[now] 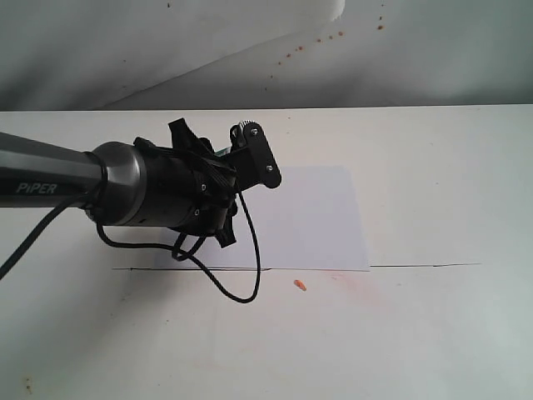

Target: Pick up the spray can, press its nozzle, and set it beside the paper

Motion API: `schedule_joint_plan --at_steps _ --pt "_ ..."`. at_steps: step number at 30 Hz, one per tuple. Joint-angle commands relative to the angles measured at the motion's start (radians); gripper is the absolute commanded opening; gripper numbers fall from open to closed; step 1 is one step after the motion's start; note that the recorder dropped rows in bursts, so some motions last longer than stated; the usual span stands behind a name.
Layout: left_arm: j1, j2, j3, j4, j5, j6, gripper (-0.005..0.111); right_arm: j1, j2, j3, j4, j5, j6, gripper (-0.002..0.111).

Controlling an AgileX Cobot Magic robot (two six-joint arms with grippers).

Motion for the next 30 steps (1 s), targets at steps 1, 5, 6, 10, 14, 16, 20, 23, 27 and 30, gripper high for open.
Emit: schedule_joint_plan --at_steps 1,5,6,10,14,16,20,23,27,30 --pt "-0.002 -0.012 -0.002 0.035 0.008 -0.015 0.000 0.001 -0.002 -0.028 0.024 0.141 0.041 0.000" --pt "-0.002 -0.012 -0.002 0.037 0.008 -0.015 0.000 0.001 0.039 -0.156 0.024 0.200 0.027 0.000" --pt "-0.002 -0.012 -0.002 0.039 0.008 -0.015 0.000 0.001 0.080 -0.198 0.024 0.215 0.027 0.000" --pt "-0.002 -0.012 -0.002 0.039 0.008 -0.015 0.000 0.001 0.298 -0.374 0.020 0.357 0.026 0.000" --pt "-0.002 -0.012 -0.002 0.039 0.008 -0.015 0.000 0.001 0.613 -0.589 0.020 0.504 0.026 0.000" --pt "-0.002 -0.012 -0.002 0.039 0.008 -0.015 0.000 0.001 0.758 -0.690 0.020 0.575 0.026 0.000" --pt "-0.002 -0.012 -0.002 0.058 0.008 -0.015 0.000 0.003 1.077 -0.908 0.031 0.776 0.026 0.000" --pt "-0.002 -0.012 -0.004 0.057 0.008 -0.015 0.000 0.003 1.326 -1.070 0.057 0.975 0.022 0.000" --pt "-0.002 -0.012 -0.004 0.057 0.008 -0.015 0.000 0.003 1.603 -1.271 0.228 1.242 -0.166 0.000" --pt "-0.002 -0.012 -0.004 0.057 0.008 -0.015 0.000 0.003 1.794 -1.384 0.459 1.412 -0.380 0.000"
